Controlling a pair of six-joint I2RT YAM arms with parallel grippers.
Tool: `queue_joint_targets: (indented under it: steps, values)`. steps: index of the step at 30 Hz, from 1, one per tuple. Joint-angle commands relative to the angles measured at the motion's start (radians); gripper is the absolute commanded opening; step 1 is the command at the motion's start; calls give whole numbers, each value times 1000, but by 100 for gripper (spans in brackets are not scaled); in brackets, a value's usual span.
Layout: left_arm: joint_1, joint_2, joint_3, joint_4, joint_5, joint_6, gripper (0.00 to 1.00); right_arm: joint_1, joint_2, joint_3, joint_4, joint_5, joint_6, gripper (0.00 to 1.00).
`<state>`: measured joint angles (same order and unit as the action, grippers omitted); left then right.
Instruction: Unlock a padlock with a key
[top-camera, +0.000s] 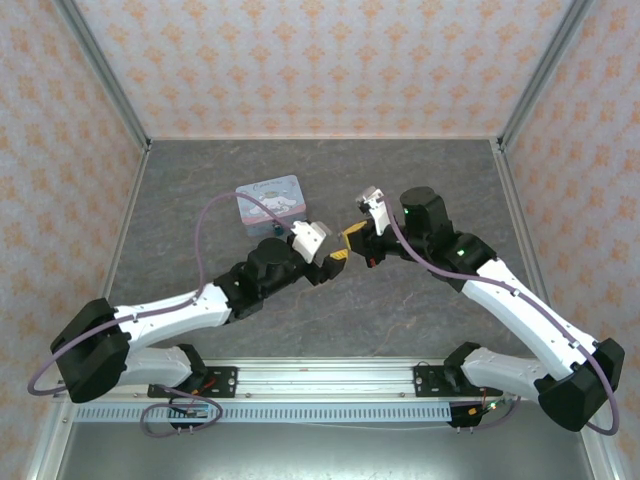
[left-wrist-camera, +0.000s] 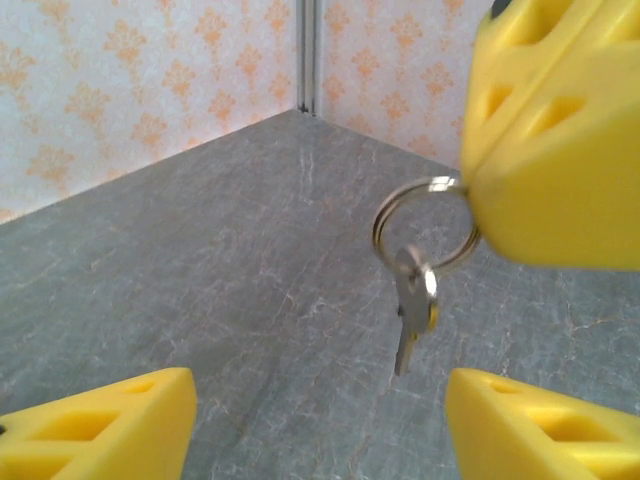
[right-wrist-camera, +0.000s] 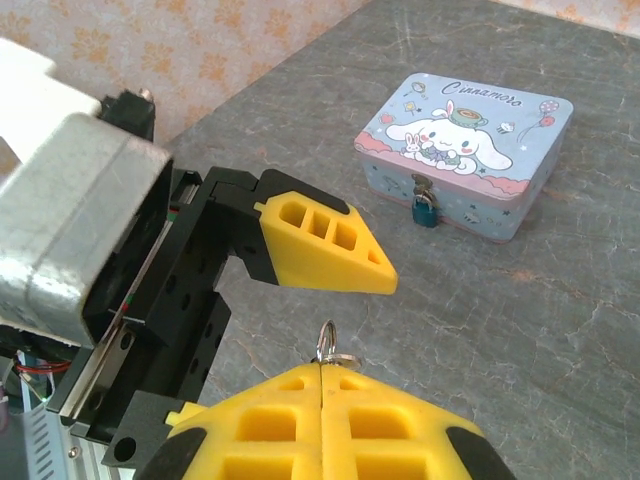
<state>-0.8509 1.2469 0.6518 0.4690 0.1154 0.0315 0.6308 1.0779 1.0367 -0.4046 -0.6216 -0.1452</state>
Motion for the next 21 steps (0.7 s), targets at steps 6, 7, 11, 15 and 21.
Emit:
queue_joint_targets:
  steps: [6, 7, 11, 15, 21]
  values:
    - [-7, 15, 54, 40, 7, 51, 36, 8, 2, 29, -11, -15, 24, 0]
    - [-6, 16, 57, 33, 8, 55, 31, 8, 2, 26, -11, -16, 25, 0]
    - [-7, 17, 57, 20, -4, 72, 14, 8, -3, 21, -10, -13, 31, 0]
    - [-8, 8, 57, -12, -42, 123, 0, 9, -14, 19, -18, 13, 55, 0]
    - [-31, -26, 77, -130, -129, 324, 0, -4, -55, 18, -39, -1, 161, 8]
